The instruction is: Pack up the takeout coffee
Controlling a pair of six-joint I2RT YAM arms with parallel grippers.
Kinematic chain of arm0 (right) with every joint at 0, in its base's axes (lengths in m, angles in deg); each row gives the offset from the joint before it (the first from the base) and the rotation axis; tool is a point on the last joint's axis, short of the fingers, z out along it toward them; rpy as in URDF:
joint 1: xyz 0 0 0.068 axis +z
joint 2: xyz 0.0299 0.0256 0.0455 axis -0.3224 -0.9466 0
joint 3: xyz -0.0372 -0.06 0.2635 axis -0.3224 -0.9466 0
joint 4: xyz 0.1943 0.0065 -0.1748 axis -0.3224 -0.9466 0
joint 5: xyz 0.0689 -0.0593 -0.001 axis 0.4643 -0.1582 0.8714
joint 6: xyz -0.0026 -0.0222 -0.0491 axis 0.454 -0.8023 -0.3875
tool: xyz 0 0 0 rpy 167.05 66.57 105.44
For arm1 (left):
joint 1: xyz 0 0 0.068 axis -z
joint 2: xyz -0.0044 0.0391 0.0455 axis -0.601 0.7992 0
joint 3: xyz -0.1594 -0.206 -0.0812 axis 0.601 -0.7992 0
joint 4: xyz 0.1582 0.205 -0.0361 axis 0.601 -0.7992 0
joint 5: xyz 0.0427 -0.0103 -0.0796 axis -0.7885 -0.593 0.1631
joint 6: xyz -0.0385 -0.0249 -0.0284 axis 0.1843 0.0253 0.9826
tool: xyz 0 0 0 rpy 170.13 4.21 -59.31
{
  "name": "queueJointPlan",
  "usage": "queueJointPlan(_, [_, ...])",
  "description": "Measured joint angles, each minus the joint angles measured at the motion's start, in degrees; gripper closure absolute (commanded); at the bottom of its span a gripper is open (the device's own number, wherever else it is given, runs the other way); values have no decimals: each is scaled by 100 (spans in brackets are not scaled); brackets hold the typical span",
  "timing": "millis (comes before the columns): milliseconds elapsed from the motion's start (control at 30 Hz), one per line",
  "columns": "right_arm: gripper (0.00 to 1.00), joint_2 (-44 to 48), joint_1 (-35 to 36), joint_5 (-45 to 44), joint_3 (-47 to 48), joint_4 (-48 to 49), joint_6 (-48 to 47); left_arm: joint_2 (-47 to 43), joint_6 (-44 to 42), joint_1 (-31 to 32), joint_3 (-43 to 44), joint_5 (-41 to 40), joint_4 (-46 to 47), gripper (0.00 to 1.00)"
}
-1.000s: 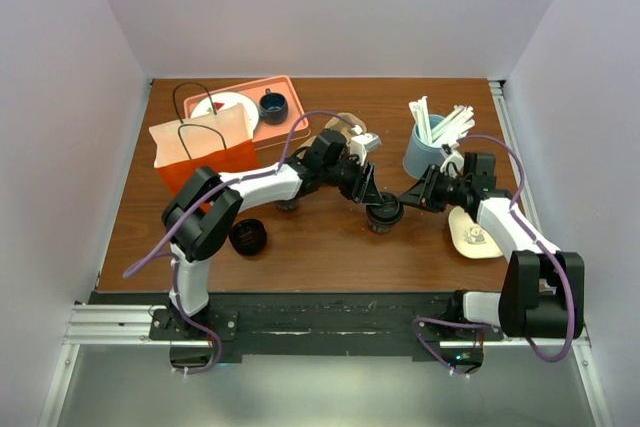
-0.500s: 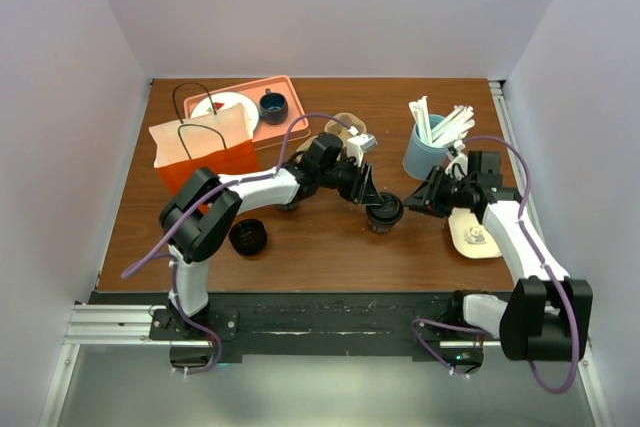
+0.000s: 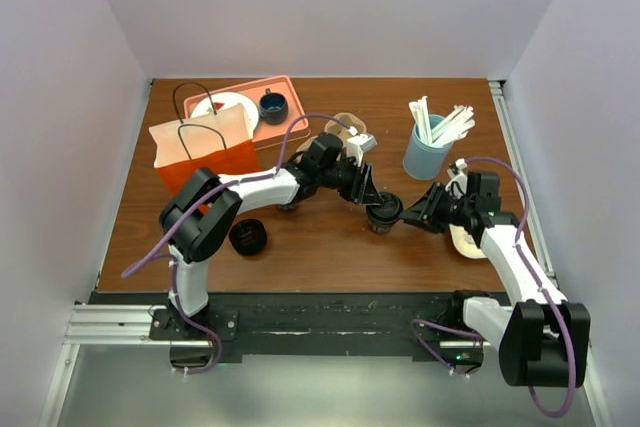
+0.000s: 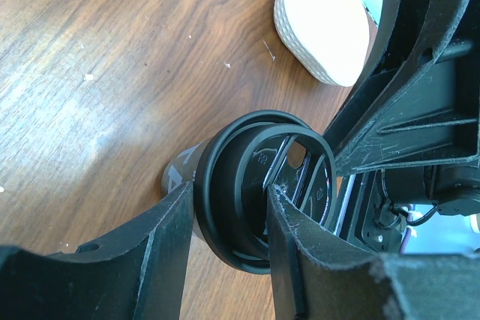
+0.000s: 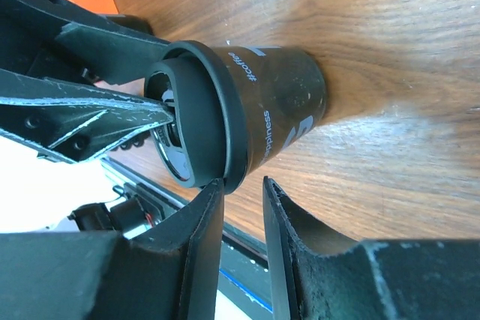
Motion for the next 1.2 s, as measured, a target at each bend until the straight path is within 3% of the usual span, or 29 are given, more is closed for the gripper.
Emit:
queueJointPlan(300, [71,101,0,92,-289,599,310,0,7,2,0,-15,0,62])
queueJointPlan(467, [82,164,7,-72,-293,592,334,2,46,13,0,-46,7,62])
queueJointPlan(700, [87,354,15,-219,-531,804,538,4,52,39,0,-85,13,62])
queueJointPlan(1000, [86,608,44,-522,-905,1182,922,59,105,48,0,-85,138,62])
queueJointPlan(1200, [73,638,48,-669,-885,1182,1058,111,197,48,-2,-85,251,62])
